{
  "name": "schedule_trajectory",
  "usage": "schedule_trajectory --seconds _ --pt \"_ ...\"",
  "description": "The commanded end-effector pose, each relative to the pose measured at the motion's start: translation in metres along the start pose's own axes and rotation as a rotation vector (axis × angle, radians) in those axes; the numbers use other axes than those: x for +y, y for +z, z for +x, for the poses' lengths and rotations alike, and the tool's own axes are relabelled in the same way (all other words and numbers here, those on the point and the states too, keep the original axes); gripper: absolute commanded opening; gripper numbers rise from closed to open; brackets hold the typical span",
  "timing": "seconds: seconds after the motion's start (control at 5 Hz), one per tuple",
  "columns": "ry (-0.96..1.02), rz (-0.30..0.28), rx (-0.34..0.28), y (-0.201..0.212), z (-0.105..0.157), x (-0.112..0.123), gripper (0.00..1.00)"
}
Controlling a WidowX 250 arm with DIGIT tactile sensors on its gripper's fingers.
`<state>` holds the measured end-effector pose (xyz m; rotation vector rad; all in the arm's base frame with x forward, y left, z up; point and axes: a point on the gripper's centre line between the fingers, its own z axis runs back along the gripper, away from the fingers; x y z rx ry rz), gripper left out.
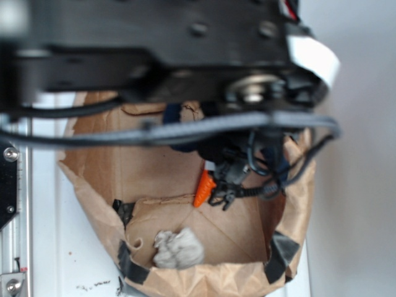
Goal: Grab the blue rope.
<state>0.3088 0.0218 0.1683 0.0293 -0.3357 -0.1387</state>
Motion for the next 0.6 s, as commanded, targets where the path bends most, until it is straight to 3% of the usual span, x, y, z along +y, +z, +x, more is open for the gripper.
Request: schedule_trajectory --seconds 0.0,0.2,0.4 --pt "-0.029 -0.011 0.006 0.036 -0.023 0.004 0.00" --pt "-0.091 -0.003 0.019 0.044 -0.035 0.005 0.00" --pt "-0.124 0.011 -0.012 0.044 -0.037 -0.001 0.00"
